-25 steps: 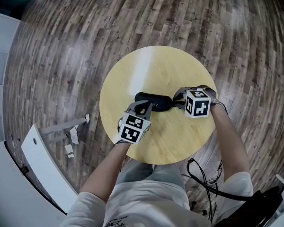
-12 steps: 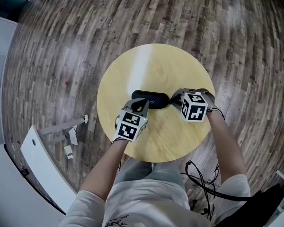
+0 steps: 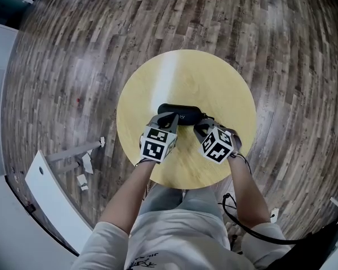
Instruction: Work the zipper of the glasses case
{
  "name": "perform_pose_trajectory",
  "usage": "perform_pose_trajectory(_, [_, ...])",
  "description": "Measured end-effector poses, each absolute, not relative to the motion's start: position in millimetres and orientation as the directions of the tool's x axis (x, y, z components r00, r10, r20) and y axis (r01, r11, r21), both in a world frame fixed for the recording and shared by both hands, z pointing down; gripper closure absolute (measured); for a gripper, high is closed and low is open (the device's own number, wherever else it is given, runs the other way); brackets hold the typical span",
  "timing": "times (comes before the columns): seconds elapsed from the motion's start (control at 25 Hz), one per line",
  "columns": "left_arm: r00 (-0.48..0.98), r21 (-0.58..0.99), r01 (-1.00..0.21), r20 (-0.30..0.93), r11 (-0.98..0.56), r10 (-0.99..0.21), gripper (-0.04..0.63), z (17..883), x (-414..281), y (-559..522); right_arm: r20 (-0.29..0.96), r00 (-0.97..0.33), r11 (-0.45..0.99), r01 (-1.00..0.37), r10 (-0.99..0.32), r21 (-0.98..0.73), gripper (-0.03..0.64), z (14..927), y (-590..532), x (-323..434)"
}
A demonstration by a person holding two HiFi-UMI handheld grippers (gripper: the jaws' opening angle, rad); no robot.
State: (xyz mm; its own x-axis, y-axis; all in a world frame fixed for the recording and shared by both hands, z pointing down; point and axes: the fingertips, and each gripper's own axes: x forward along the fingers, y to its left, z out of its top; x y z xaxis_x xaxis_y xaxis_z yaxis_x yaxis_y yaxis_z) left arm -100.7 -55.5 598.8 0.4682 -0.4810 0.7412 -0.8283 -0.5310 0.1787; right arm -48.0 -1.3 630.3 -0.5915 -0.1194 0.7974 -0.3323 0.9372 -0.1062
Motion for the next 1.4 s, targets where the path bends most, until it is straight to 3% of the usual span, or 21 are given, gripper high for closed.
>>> perform_pose_trajectory(0.2, [0.487, 0.188, -0.809, 0.744, -0.556, -0.457, 0.591, 593, -99, -55, 0.779, -0.580, 0.858, -0.501, -0.238, -0.111, 0.615, 629, 2, -57])
perform_pose_trajectory(0.36, [0.530, 0.171, -0.759, 0.723, -0.629, -0.443, 0.591, 574, -90, -60, 0.802, -0.553, 0.889, -0.453, -0.226, -0.062, 0.615, 626, -2, -26])
perform_pose_trajectory(0.72, [0.619, 0.248, -0.559, 0.760, -0.791, -0.199, 0.591, 596, -18, -33, 0.838, -0.494, 0.903, -0.430, -0.233, -0.003, 0.615, 630, -49, 49])
perform_pose_trajectory(1.4, [0.621, 0.245, -0.574, 0.752, -0.782, -0.220, 0.589, 597, -19, -32, 0.788, -0.601, 0.898, -0.409, -0.132, -0.161, 0.615, 633, 25, -26])
